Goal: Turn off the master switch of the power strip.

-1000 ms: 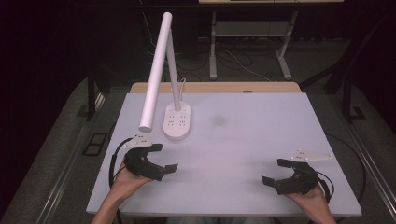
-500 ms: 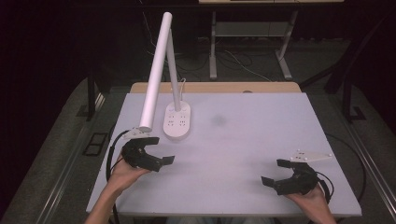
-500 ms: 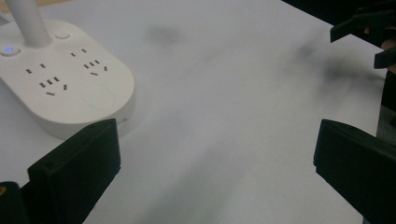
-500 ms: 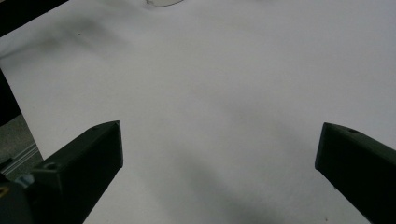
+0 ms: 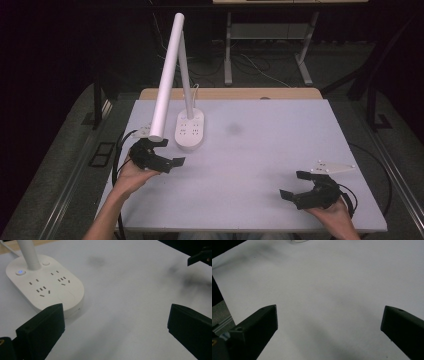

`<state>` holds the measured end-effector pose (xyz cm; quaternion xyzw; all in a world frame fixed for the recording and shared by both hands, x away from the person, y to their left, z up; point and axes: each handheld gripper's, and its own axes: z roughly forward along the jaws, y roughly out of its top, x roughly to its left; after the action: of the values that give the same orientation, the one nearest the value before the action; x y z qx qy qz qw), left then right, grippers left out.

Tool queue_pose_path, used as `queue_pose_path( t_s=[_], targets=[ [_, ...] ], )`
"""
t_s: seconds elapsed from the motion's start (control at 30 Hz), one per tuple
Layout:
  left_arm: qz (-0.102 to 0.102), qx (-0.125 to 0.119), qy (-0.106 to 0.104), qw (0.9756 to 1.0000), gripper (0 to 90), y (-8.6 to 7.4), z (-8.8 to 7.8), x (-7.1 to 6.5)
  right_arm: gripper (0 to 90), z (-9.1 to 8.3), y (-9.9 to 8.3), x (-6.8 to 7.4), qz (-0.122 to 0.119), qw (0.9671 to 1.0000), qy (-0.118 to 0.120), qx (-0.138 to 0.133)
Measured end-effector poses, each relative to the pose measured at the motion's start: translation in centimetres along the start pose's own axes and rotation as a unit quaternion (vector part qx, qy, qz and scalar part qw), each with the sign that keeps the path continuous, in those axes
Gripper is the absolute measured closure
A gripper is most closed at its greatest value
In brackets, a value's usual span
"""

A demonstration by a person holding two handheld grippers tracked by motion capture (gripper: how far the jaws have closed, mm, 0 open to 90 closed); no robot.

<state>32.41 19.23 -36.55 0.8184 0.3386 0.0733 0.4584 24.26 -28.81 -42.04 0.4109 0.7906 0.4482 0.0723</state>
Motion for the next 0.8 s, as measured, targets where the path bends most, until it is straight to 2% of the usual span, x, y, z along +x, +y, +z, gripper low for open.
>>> queue_pose_path(
  t_s=[0.6, 0.8],
  targets=[
    [-0.006, 0.006, 0.025, 0.9996, 0.3, 1.6, 0.3, 2.1, 0.2, 0.0, -0.1, 0.0, -0.004, 1.0, 0.0, 0.003],
    [-0.014, 0.008, 0.031, 0.9994, 0.3, 1.9, 0.5, 2.9, 0.2, 0.0, -0.1, 0.0, -0.005, 1.0, 0.0, 0.006]
  ],
)
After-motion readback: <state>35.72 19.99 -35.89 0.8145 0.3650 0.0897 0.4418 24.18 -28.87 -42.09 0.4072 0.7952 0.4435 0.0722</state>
